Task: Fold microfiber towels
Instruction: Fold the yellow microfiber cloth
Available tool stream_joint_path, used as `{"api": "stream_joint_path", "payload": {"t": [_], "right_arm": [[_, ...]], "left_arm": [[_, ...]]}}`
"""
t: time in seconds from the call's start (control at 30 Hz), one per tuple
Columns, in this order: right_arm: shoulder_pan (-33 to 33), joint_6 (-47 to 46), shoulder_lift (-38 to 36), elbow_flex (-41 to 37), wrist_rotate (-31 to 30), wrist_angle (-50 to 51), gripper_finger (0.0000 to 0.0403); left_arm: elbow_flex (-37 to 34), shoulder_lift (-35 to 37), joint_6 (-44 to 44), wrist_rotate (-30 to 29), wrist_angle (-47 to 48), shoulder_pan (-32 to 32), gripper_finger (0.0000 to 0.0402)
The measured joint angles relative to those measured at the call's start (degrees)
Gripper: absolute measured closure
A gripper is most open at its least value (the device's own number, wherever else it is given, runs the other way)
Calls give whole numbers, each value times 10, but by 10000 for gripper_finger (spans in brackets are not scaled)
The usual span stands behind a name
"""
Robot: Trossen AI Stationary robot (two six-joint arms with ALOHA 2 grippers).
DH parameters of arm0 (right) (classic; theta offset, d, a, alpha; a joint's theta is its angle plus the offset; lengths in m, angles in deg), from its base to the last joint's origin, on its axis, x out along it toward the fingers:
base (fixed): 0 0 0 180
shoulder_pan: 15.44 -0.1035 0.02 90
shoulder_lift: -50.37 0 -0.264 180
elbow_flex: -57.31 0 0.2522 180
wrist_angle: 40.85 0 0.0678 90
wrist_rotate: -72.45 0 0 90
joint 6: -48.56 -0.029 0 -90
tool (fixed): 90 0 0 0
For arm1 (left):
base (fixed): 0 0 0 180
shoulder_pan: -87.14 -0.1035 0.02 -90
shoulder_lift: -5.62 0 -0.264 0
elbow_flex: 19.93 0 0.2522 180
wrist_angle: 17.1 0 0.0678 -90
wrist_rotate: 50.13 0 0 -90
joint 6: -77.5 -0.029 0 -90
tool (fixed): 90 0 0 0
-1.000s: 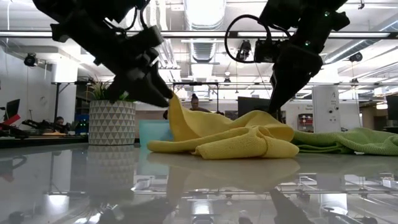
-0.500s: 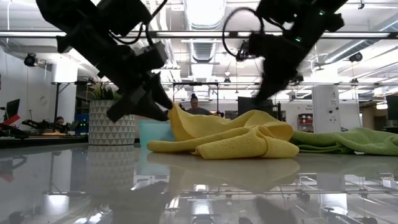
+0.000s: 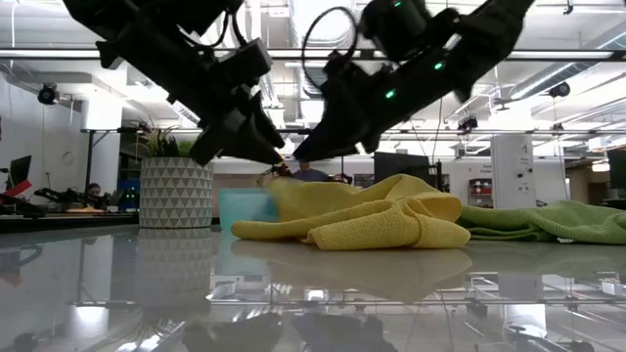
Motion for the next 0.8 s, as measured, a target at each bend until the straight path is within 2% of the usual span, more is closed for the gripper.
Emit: {"api": "stream_joint_path", "payload": {"t": [0.2, 0.47, 0.67, 0.8], "right_arm": [[0, 16, 70, 64, -36, 20, 270], [0, 64, 78, 116, -13, 217, 274], [3, 64, 78, 108, -2, 220, 282], [4, 52, 78, 101, 39, 221, 286]], "left_arm": [[0, 7, 0, 0, 3, 1, 210], [-7, 13, 50, 7, 65, 14, 210], [-17, 12, 77, 8, 66, 16, 210], [-17, 12, 90, 8, 65, 17, 210]]}}
